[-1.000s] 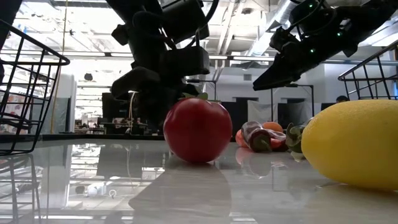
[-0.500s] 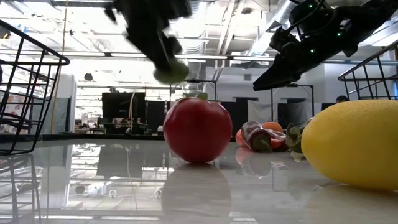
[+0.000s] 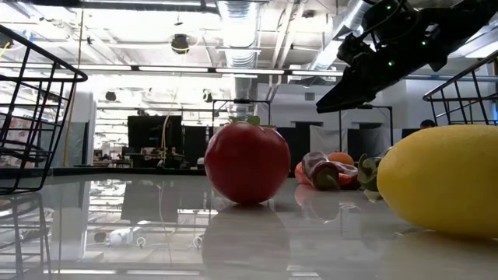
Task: Sort produce into baskets
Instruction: Put the green lime into the black wire basket, then put the red tomato into the black wire basket
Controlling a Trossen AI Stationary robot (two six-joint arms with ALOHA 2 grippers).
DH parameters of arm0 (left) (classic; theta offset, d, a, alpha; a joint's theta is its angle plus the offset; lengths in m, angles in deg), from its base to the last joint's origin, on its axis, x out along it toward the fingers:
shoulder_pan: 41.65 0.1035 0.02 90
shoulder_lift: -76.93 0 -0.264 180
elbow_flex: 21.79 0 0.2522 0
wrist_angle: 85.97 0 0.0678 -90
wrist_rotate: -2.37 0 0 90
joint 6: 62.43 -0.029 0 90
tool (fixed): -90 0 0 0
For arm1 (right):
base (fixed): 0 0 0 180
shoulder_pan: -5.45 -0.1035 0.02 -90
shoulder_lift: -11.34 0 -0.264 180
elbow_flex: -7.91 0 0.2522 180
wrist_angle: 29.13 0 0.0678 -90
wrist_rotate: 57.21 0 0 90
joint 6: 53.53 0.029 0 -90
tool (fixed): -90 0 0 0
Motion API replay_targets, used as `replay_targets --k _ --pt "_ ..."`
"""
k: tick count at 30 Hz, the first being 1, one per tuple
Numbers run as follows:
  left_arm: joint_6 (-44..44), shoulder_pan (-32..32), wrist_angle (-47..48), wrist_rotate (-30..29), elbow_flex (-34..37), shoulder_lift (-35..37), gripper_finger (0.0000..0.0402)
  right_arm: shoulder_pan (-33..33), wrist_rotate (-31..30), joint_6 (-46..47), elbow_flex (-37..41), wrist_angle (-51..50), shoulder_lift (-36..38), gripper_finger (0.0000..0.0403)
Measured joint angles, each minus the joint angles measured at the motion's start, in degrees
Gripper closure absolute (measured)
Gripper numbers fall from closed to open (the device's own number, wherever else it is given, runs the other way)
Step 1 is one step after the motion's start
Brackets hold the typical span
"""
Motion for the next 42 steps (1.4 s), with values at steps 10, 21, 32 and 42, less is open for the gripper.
replay_targets --k 10,21,32,42 --pt "23.28 -16.15 4.81 -7.69 6.43 -2.89 0.0168 0.04 -0.04 0.04 0.0 0.41 -0.02 0.0117" --pt "20.24 -13.47 4.16 -2.87 8.97 -11.08 0.0096 0.04 -0.07 0.04 0.0 1.33 -0.02 0.0117" --pt "3.56 -4.05 -9.05 -3.51 2.53 -10.99 0.0084 -3.38 3.17 4.0 -2.71 -5.86 -0.04 0.0117" --pt "-19.83 11.55 -13.37 -10.37 1.41 -16.38 0.0083 -16.42 1.15 4.51 -10.8 -17.64 -3.72 0.0117"
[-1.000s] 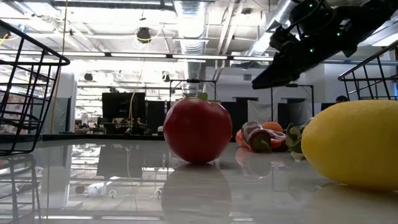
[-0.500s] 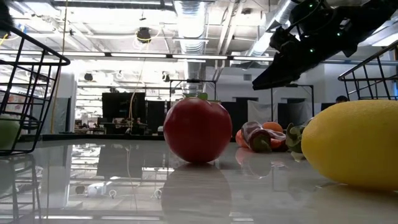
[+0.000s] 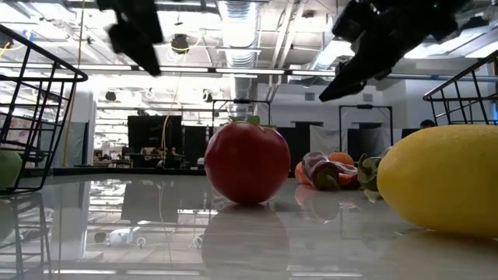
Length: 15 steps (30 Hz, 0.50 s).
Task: Sort produce into baskets
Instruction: Put the red tomato into the black wire basket
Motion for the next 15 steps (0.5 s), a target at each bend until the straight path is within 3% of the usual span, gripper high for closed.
replay_targets --k 6,15 --pt "-13.96 3.28 -9.55 5.69 -0.86 -8.26 0.0083 -2.96 0.01 -0.02 -4.35 -1.54 -5.1 0.0117" --pt "-26.5 0.82 -12.39 5.41 -8.4 -19.14 0.0084 -2.9 -3.29 -2.43 -7.82 -5.54 -7.12 0.0117"
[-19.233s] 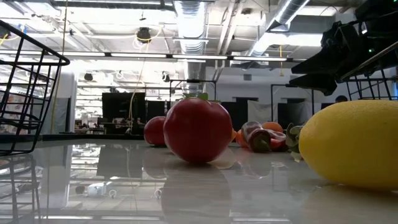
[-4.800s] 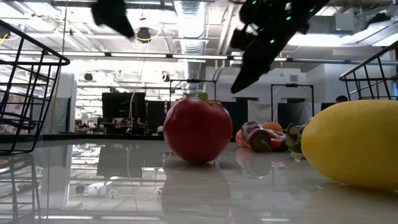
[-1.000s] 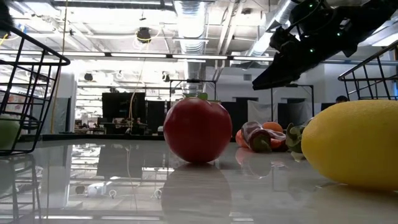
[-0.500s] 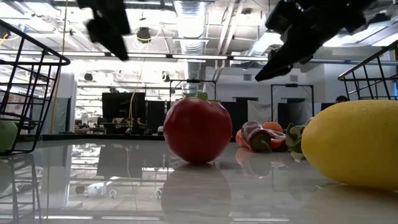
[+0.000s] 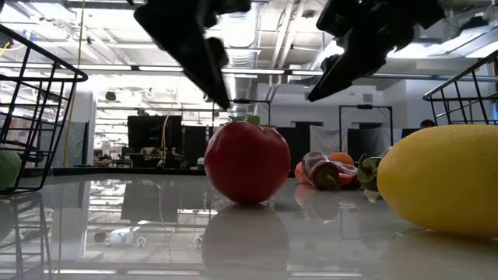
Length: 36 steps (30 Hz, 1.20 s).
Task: Sort produce into baskets
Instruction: Put the red tomato into the black wire basket
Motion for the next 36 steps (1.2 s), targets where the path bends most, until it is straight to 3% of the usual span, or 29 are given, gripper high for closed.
replay_targets --k 6,15,25,31,36 --pt "-4.95 -0.22 -6.03 1.62 -3.85 -6.18 0.0084 4.31 -0.22 -0.98 0.02 -1.41 3.39 0.0117" --pt "-7.6 -0.11 -6.49 5.5 -5.44 -12.01 0.0084 8.16 -0.35 -1.23 2.5 -0.8 6.27 0.0117" --pt "-9.32 3.18 6.75 -13.13 -5.43 -12.39 0.0084 8.48 -0.27 -1.01 4.31 1.03 6.9 0.0117" --pt "-11.65 6.91 10.87 -19.61 -5.38 -10.88 0.0084 8.48 -0.18 -1.08 4.31 1.97 6.9 0.0117" --pt "-12.49 9.69 12.97 -21.91 -5.38 -4.23 0.0084 8.48 -0.16 -1.24 4.3 1.97 6.9 0.0117"
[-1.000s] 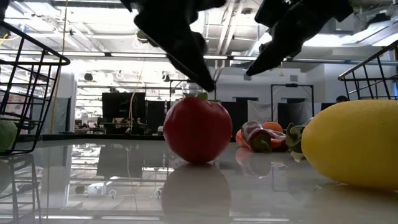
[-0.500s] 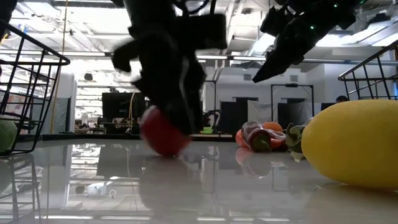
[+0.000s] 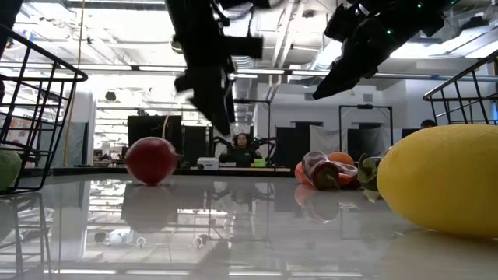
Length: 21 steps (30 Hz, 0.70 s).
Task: Sort produce into baskets
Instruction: Put the red tomato into the black wire basket
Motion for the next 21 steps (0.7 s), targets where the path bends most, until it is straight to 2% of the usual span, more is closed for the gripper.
replay_targets --k 4,6,15,18,21 --pt "1.75 1.17 3.66 2.48 0.72 8.04 0.0084 0.0 0.04 -0.34 -0.01 1.15 0.0 0.0117" --pt "4.48 1.53 6.67 4.13 3.27 12.93 0.0084 0.0 0.07 -0.44 -0.01 1.56 0.0 0.0117" --pt "26.51 1.61 8.64 8.35 28.46 41.72 0.0084 -0.51 0.73 -0.78 -0.04 5.57 -1.01 0.0117" --pt "32.59 1.61 5.33 9.62 35.58 48.64 0.0084 -0.46 2.9 -1.52 -0.08 10.89 -3.57 0.0117" --pt "34.89 1.5 1.32 10.09 40.96 52.08 0.0084 -0.29 6.69 -1.78 -0.13 17.73 -8.17 0.0117"
